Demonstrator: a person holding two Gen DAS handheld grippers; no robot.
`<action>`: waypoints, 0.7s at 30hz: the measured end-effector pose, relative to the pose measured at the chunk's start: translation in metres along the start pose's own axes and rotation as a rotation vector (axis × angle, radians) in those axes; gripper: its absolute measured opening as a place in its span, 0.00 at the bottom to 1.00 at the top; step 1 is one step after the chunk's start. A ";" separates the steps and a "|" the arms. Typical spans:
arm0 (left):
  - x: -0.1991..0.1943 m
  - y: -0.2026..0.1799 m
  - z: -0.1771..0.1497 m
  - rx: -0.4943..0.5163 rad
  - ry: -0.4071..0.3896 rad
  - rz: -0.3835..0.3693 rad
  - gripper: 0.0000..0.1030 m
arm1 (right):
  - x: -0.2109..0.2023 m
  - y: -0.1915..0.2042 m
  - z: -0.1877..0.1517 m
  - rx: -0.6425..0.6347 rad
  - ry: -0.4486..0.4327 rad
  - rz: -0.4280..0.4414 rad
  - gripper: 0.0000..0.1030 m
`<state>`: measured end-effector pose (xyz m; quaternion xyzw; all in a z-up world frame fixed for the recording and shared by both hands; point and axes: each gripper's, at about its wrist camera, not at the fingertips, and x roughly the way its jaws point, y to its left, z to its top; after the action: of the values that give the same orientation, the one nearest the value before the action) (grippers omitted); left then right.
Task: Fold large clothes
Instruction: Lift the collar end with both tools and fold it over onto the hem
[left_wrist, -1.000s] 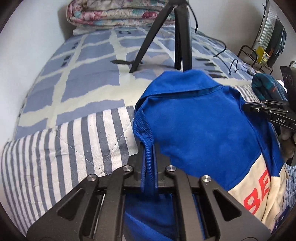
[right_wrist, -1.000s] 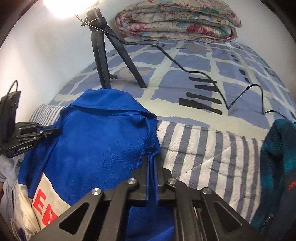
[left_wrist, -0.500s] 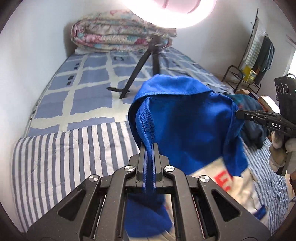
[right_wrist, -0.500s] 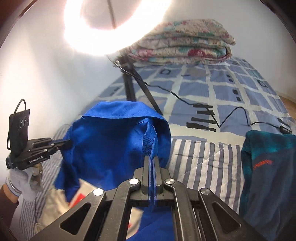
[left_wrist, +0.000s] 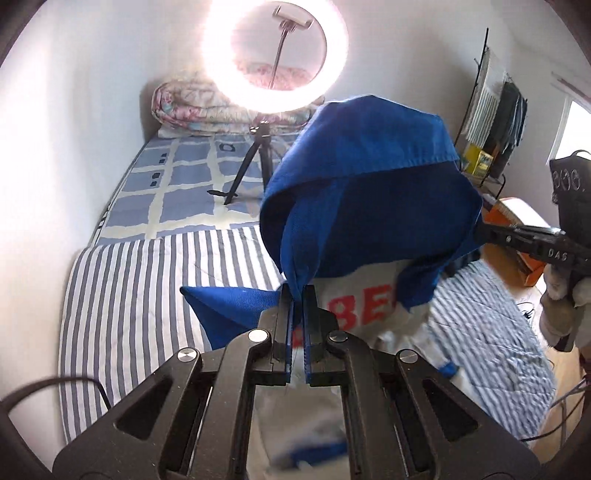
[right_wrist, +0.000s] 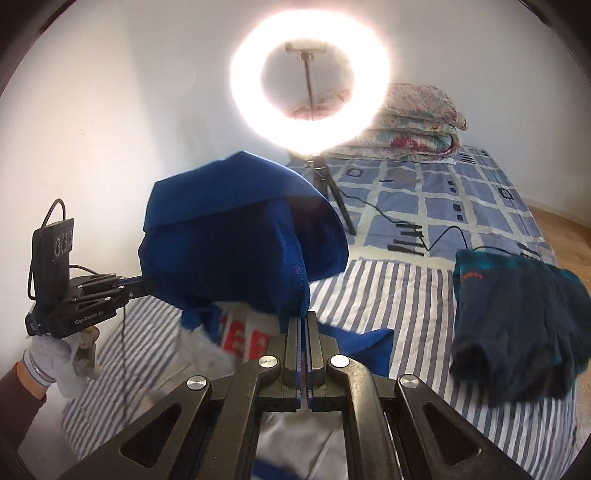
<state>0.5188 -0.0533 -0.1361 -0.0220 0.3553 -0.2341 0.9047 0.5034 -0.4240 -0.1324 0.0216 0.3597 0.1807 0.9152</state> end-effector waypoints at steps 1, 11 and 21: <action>-0.009 -0.004 -0.005 -0.005 -0.005 -0.004 0.01 | -0.006 0.002 -0.006 0.000 0.003 0.001 0.00; -0.087 -0.041 -0.088 -0.001 -0.024 -0.047 0.01 | -0.062 0.034 -0.103 -0.026 0.055 0.022 0.00; -0.098 -0.043 -0.204 -0.077 0.061 -0.047 0.01 | -0.071 0.056 -0.220 -0.011 0.163 0.004 0.00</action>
<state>0.3058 -0.0224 -0.2178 -0.0580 0.3908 -0.2422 0.8862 0.2916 -0.4164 -0.2400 0.0025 0.4321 0.1856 0.8825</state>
